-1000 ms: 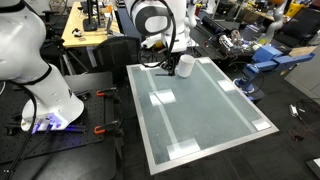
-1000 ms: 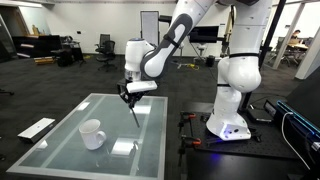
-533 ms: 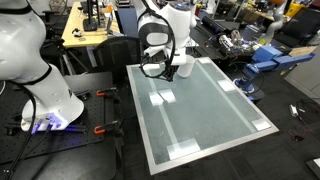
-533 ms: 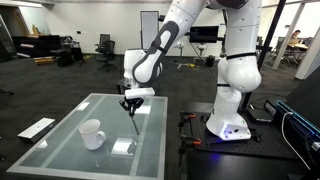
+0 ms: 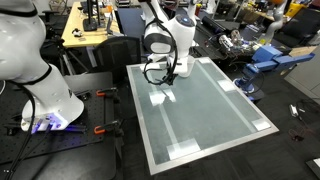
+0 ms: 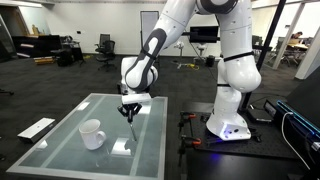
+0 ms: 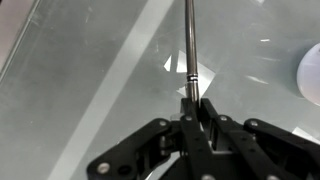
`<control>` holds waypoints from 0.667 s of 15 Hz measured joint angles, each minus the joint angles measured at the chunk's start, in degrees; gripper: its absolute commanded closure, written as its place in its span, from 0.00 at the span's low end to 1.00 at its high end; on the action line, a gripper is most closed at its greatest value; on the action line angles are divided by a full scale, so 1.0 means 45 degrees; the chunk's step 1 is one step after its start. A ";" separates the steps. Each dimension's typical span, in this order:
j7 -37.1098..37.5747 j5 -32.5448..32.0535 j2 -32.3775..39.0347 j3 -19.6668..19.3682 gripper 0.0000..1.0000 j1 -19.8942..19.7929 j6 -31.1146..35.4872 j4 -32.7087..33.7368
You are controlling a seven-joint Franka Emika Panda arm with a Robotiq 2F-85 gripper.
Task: Remove the pen from the mug and put it on the table
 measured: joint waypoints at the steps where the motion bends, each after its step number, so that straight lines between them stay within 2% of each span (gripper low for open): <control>1: -0.0157 0.0191 0.0191 0.0008 0.62 -0.0001 -0.0001 0.0120; 3: -0.0339 0.0478 0.0531 0.0038 0.56 -0.0007 -0.0002 0.0337; 10: -0.0393 0.0616 0.0735 -0.0013 0.04 0.0053 -0.0003 0.0622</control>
